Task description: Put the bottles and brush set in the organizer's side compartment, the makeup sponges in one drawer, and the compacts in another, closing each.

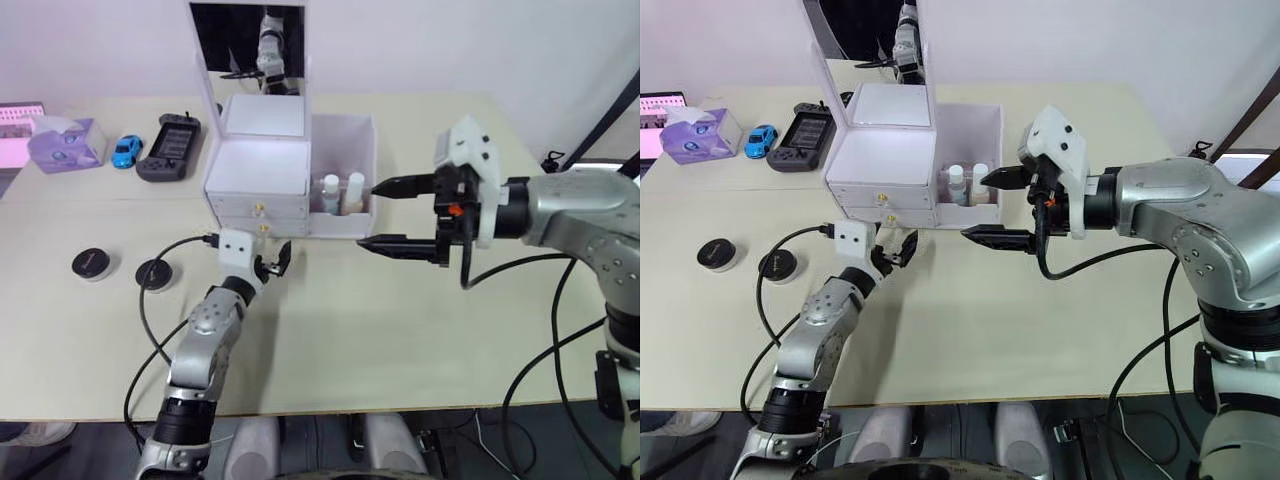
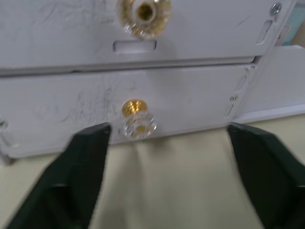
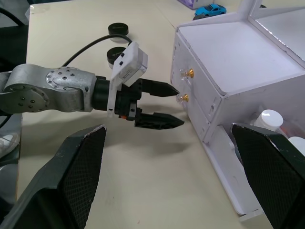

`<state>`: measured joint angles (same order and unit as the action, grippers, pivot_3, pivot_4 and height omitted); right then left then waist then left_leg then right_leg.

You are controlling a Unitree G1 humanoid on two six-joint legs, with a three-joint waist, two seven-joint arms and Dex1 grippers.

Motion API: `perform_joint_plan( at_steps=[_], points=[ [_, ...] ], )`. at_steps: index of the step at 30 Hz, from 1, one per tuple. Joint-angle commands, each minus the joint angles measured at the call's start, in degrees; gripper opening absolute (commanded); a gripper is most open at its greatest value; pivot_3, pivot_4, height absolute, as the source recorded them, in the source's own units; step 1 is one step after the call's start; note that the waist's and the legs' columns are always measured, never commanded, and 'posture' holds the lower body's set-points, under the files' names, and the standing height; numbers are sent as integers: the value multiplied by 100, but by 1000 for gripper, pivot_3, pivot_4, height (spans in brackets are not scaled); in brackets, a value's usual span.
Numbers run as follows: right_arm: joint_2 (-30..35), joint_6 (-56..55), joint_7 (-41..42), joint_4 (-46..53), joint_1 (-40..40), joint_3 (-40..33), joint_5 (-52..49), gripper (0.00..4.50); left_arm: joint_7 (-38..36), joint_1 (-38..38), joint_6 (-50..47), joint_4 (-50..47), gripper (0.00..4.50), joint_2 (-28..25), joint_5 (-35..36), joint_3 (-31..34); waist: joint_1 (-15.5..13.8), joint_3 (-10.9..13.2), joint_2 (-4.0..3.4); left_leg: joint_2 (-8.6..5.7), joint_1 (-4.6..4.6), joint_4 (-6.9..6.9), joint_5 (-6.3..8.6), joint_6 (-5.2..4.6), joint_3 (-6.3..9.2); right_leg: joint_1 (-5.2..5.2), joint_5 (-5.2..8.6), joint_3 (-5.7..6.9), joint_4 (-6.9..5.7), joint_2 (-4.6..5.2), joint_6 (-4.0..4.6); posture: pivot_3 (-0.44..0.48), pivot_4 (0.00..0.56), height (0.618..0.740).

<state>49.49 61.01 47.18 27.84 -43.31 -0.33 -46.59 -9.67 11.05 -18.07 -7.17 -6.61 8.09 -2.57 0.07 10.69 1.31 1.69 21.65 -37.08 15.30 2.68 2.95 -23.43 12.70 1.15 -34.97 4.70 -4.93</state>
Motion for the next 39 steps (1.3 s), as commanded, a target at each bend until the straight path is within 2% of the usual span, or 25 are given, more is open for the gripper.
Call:
perform_joint_plan(
  at_steps=[1,8,11,15,16,26,29,34,39],
  points=[
    [16,25,-57,160,-194,-128,-94,4500,-17,157,285,-17,3239,35,-81,-12,-24,0,0,0,0,0,0,0,0,0,0,0,0,0,0,0,150,740],
    [13,21,-93,174,-226,-34,-5,4500,27,195,454,35,3239,80,-189,26,-77,0,0,0,5,2,0,0,0,-4,0,0,2,0,0,0,150,740],
    [2,-13,-90,176,-240,23,44,4500,7,199,475,59,2334,85,-205,7,-80,0,0,0,8,0,0,0,0,-5,0,1,4,0,0,0,150,740],
    [27,-100,-56,117,-296,131,167,4500,-27,185,442,43,252,57,-285,-57,-88,0,-1,0,10,2,0,0,1,-7,0,2,5,0,0,0,150,740],
    [27,-131,-41,102,-316,162,203,4500,-39,179,425,36,28,50,-316,-81,-89,0,-1,0,11,1,0,0,2,-7,0,3,5,0,0,0,150,740],
    [-33,-311,5,-28,-370,298,453,4500,-123,32,316,-119,28,40,-318,-79,-85,0,-2,0,17,1,0,0,4,-7,0,4,10,1,0,0,150,740],
    [-90,-325,-20,-51,-384,301,468,4500,-158,-14,350,-242,860,136,-145,6,-81,0,-2,0,21,1,0,0,4,-9,0,5,13,0,0,0,150,740],
    [-258,-246,-76,-81,-503,298,446,4500,-46,39,234,-283,3374,197,-123,93,-78,0,-2,0,32,1,0,0,8,-19,0,8,14,0,0,0,150,740],
    [-280,-145,-55,-86,-559,303,426,4500,80,33,99,-177,3374,275,-152,108,-78,0,-2,0,46,0,0,0,16,-28,-1,15,14,0,0,0,150,740]
  ],
)
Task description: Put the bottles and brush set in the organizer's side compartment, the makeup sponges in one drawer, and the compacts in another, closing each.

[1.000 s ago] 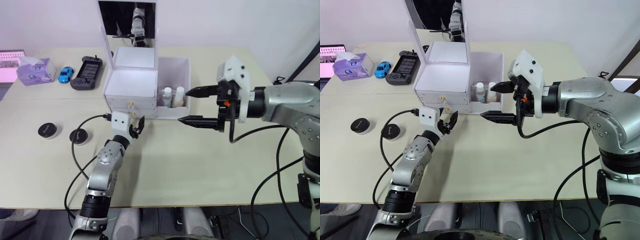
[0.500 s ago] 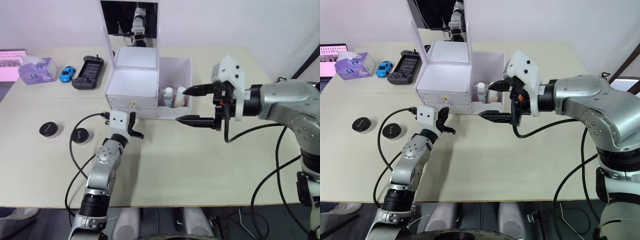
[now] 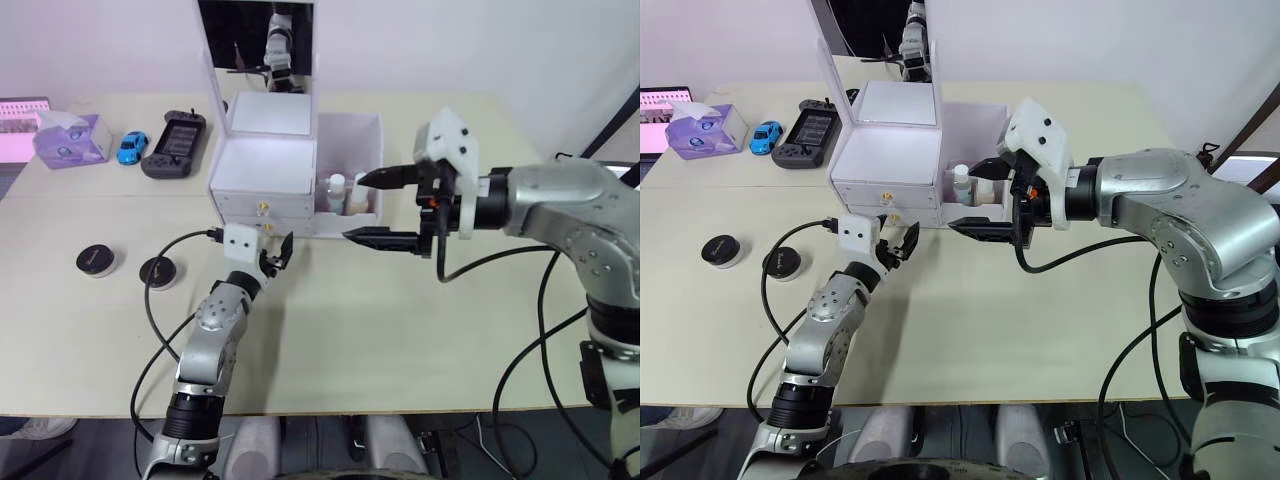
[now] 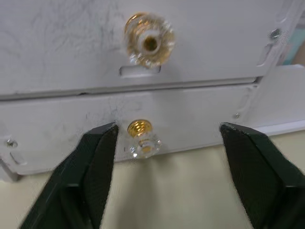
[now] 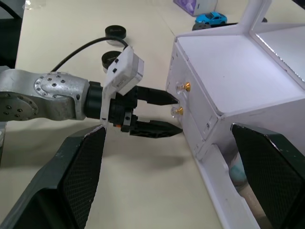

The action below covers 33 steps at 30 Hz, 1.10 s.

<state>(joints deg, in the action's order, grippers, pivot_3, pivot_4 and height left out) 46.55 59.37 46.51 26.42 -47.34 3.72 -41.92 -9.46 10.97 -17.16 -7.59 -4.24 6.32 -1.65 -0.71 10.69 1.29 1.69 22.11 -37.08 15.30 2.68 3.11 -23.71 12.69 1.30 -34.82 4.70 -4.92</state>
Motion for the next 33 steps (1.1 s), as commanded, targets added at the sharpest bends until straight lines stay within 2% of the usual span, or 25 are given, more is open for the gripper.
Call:
perform_joint_plan(
  at_steps=[1,6,7,9,13,14,21,28,33],
  points=[
    [19,40,19,57,-161,-100,-45,4500,60,46,8,-122,3374,49,17,13,-1,0,0,0,3,0,0,0,1,-2,0,1,0,0,0,0,150,740],
    [34,76,51,57,-179,-88,-28,4500,67,72,1,-74,3374,91,9,6,-3,0,0,0,13,-1,0,0,5,-7,0,5,1,0,1,0,150,740],
    [32,79,55,58,-180,-90,-23,4500,40,78,40,-62,3138,82,6,-4,-2,0,0,0,13,-1,0,0,5,-7,0,5,2,0,1,0,150,740],
    [30,75,65,61,-181,-90,-7,4500,-9,97,84,-53,2468,61,-13,-38,-1,0,0,0,13,-1,0,0,6,-7,-1,7,1,0,1,0,150,740],
    [46,45,80,68,-187,-75,39,4500,-40,105,65,-50,465,81,3,-39,-7,0,0,0,14,-1,0,0,11,-7,-1,12,1,0,1,0,150,740],
    [47,44,83,67,-190,-75,44,4500,-45,103,64,-53,228,79,3,-35,-6,0,0,0,15,-1,0,0,12,-7,-1,13,2,0,1,0,150,740],
    [28,164,256,75,-76,-217,-247,4500,-407,-118,-150,-505,230,-193,136,-91,1,0,-2,0,19,0,0,0,14,-8,-1,15,7,0,2,0,150,740],
    [129,48,459,-28,148,-290,-345,4500,-823,-960,-896,-1850,230,-861,371,9,-1,0,-7,0,24,5,0,0,15,-12,-1,16,16,0,2,0,150,740],
    [151,-79,541,-89,229,-229,-249,4500,-1100,-1704,-1088,-2392,230,-1312,615,298,13,0,-9,2,24,5,0,0,14,-12,-6,17,25,0,9,0,150,740]
  ],
)
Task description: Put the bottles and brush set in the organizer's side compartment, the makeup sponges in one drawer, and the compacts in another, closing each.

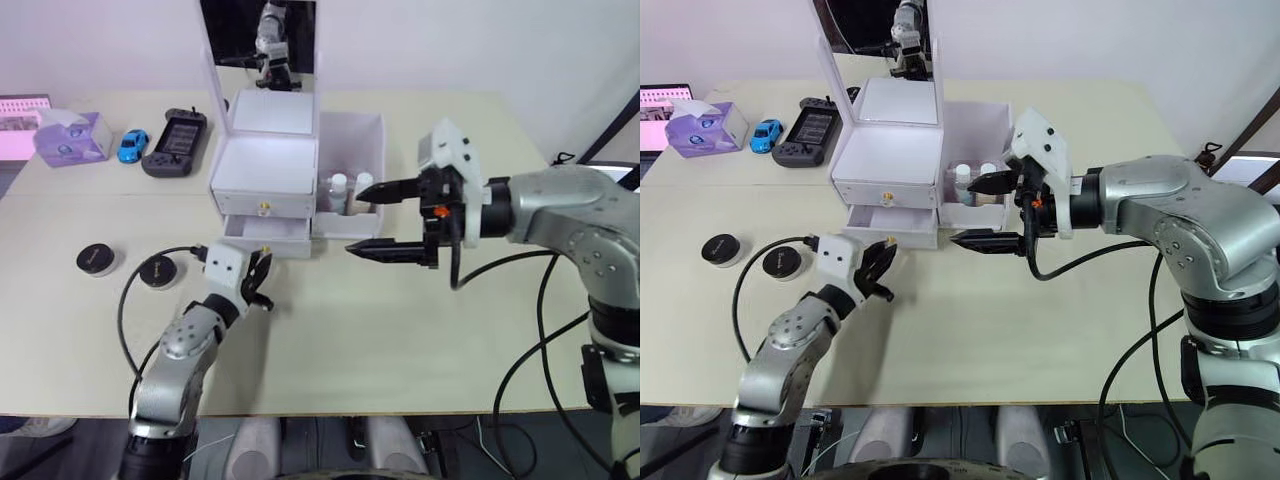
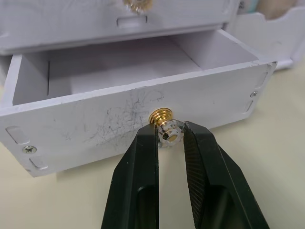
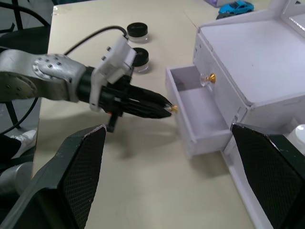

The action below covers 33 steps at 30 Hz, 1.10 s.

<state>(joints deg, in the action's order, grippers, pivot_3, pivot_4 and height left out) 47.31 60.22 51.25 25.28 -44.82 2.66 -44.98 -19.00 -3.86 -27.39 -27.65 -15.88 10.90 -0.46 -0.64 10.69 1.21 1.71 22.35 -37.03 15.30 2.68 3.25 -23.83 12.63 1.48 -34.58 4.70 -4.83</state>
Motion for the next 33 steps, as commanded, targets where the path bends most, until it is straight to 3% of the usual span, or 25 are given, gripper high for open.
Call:
perform_joint_plan(
  at_steps=[1,9,25,33],
  points=[
    [72,-200,88,-11,-28,-104,81,4500,-181,-365,-79,-476,230,-209,212,236,7,0,-1,1,0,1,0,0,0,-1,0,0,1,0,0,0,150,740],
    [-47,-527,284,-273,-67,145,355,4500,-169,-1258,-210,-1204,230,-384,365,295,7,0,-5,4,3,1,0,0,-2,-5,-2,2,7,-1,3,0,150,740],
    [-42,-679,373,-367,-83,180,613,4500,-100,-1165,-107,-976,230,-260,386,167,-2,0,-8,4,4,1,0,0,-2,-5,-4,5,9,-2,6,0,150,740],
    [68,-894,484,-477,-3,181,843,4500,-391,-1632,393,-1255,4141,-225,874,641,2,0,-8,4,5,1,0,0,-2,-7,-4,5,9,-2,6,0,150,740]
  ],
)
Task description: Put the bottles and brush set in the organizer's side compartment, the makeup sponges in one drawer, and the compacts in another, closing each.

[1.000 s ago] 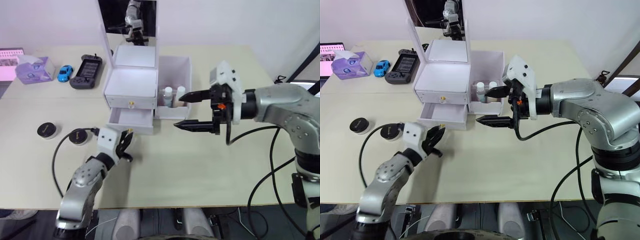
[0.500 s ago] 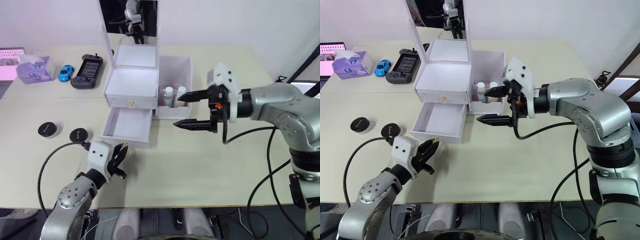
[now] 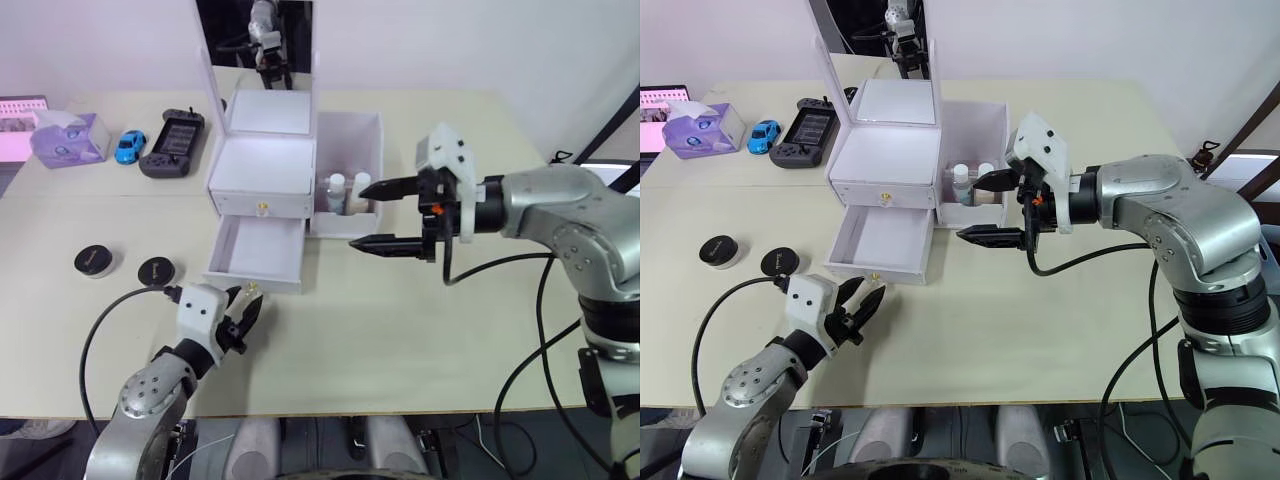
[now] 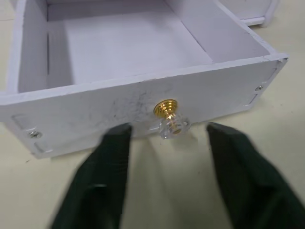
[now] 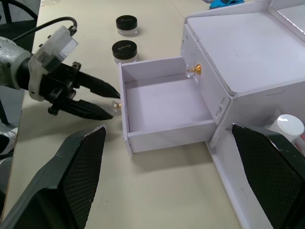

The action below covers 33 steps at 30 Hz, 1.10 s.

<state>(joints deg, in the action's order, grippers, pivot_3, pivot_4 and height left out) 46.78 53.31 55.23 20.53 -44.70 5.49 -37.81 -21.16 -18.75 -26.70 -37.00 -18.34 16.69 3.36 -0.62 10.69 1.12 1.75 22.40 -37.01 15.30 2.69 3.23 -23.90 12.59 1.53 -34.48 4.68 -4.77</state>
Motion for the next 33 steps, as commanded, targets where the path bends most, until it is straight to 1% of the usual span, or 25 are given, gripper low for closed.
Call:
perform_joint_plan(
  at_steps=[1,4,6,8,11,12,14,16,18,19,21,25,29,31,33],
  points=[
    [146,-252,132,-42,-2,-101,165,4500,-311,-225,434,-411,4435,49,541,378,0,0,0,0,0,0,0,0,0,-1,0,0,0,0,0,0,150,740],
    [235,-421,313,-254,26,-157,253,4500,-979,-646,884,-688,4435,-97,1243,900,1,0,1,2,2,-1,0,0,-2,-2,0,0,4,1,0,0,150,740],
    [237,-584,384,-474,64,-185,335,4500,-1423,-652,1097,-451,4435,-444,1339,1232,0,0,0,2,2,0,0,1,-4,-3,0,0,7,1,0,0,150,740],
    [210,-784,411,-674,102,-186,463,4500,-1545,-300,1168,-37,4435,-711,1487,1587,-19,1,-12,4,2,0,0,1,-3,-9,-1,4,6,-1,1,0,150,740],
    [279,-1102,480,-1048,181,-364,614,4500,-1658,859,1122,974,4435,-1424,1680,2255,-26,3,-15,3,2,-7,-1,0,1,-5,1,8,4,-2,-2,0,150,740],
    [335,-1046,494,-1131,248,-533,531,4500,-1744,1202,1036,1313,4435,-1727,1728,2430,-29,3,-10,3,3,-10,-1,0,5,-6,0,12,2,-5,-2,0,150,740],
    [537,-982,616,-1122,450,-778,424,4500,-1916,1640,836,1706,4435,-2156,1909,2641,-2,1,-9,4,7,-10,-3,2,18,-7,-3,17,3,-13,3,0,150,740],
    [861,-1283,661,-1186,998,-1214,591,4500,-2233,2241,705,2503,4435,-2798,1963,2872,5,0,-8,-2,2,-8,-3,3,6,2,-17,8,6,-3,23,0,150,740],
    [1029,-1549,710,-1274,1380,-1491,687,4500,-2489,2561,769,3124,4435,-3205,1867,2958,5,0,-8,-1,6,5,-3,3,0,0,-14,8,21,-4,17,0,150,740],
    [1059,-1644,745,-1308,1497,-1576,685,4500,-2592,2637,821,3337,4435,-3319,1810,2959,25,0,-10,-1,7,9,-2,2,-2,-2,-10,8,22,-4,9,0,150,740],
    [1146,-2056,822,-1873,1892,-1913,838,4500,-3181,2883,1186,4466,4435,-3852,1507,2899,55,0,-12,0,4,18,1,-3,-10,-8,-7,0,21,-5,1,0,150,740],
    [1193,-2816,857,-2830,2311,-2252,1151,4500,-3927,3437,1978,6363,4435,-4530,992,2651,130,1,-14,4,-1,36,1,-4,-12,-18,-4,1,15,-12,2,0,150,740],
    [1122,-3350,734,-3417,2466,-2403,1380,4500,-4409,3958,2564,7794,4435,-4861,635,2407,166,0,-17,5,-7,40,-2,1,-19,-22,-8,-7,7,-10,8,0,150,740],
    [1019,-3455,570,-3509,2508,-2513,1394,4500,-4553,4144,2873,8485,4435,-4972,487,2370,177,0,-17,5,-14,40,-3,2,-25,-24,-8,-13,-4,-10,7,0,150,740],
    [940,-3474,448,-3406,2630,-2593,1370,4500,-4539,4245,3118,9085,4435,-5075,378,2395,171,0,-15,6,-17,40,-4,3,-26,-29,-9,-16,-16,-11,6,0,150,740]
  ],
)
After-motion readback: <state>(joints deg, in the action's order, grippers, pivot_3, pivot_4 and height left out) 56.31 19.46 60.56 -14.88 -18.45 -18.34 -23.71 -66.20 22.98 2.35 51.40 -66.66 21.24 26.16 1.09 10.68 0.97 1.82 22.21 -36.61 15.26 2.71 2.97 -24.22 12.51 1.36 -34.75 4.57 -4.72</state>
